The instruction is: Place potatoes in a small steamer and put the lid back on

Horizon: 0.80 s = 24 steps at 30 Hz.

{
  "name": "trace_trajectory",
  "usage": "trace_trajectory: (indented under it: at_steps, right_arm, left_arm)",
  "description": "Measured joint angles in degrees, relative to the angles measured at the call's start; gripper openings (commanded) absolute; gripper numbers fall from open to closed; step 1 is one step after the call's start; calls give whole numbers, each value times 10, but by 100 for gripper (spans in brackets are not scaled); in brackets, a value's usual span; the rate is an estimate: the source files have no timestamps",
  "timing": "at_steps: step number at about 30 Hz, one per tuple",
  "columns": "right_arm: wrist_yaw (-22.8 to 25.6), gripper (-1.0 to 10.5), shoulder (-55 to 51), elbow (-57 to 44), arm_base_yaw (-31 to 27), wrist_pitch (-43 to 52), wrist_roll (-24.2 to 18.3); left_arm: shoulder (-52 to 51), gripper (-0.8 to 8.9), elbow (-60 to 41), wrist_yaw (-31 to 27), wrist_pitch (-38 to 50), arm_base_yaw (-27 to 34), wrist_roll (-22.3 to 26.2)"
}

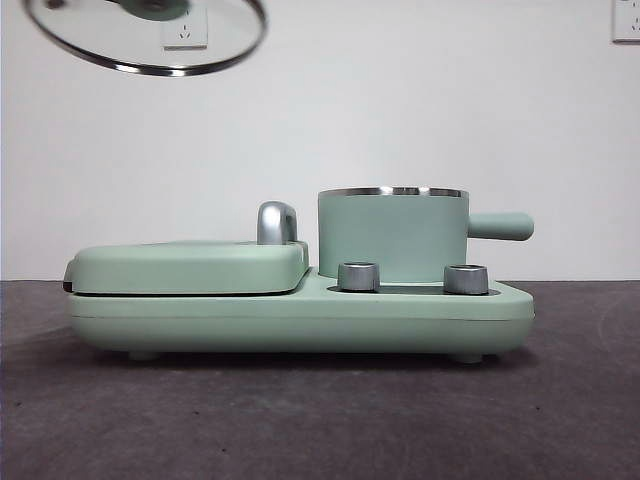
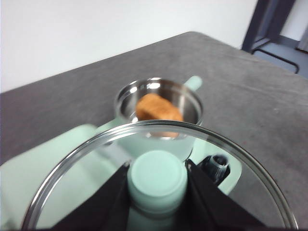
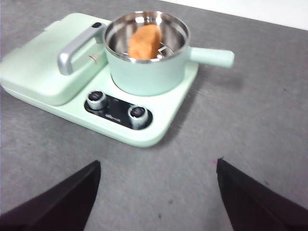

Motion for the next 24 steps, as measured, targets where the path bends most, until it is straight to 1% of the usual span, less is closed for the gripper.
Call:
trace_trajectory:
  at_steps: [6,9,11,16,22,24]
  right_arm:
    - [34,370,-11,0,0,-31,7]
    - [35,370,-11,0,0,-33,12]
    - [35,370,-11,0,0,-33,13]
    - [43,370,-11,0,0,-38,15]
    - [66,370,-11,0,0,-41,15]
    - [81,370,-11,0,0,-41,15]
  left_arm:
    - [90,15,0,1,132,-46,0]
    - [152,15,0,2,201,-60,0]
    - [196,15,7,2,231,-65,0]
    - [299,15,61,1,266,-74,-1]
    - [445,15,209,1,270,-84,0]
    - [481,15,251,1,269,-87,9]
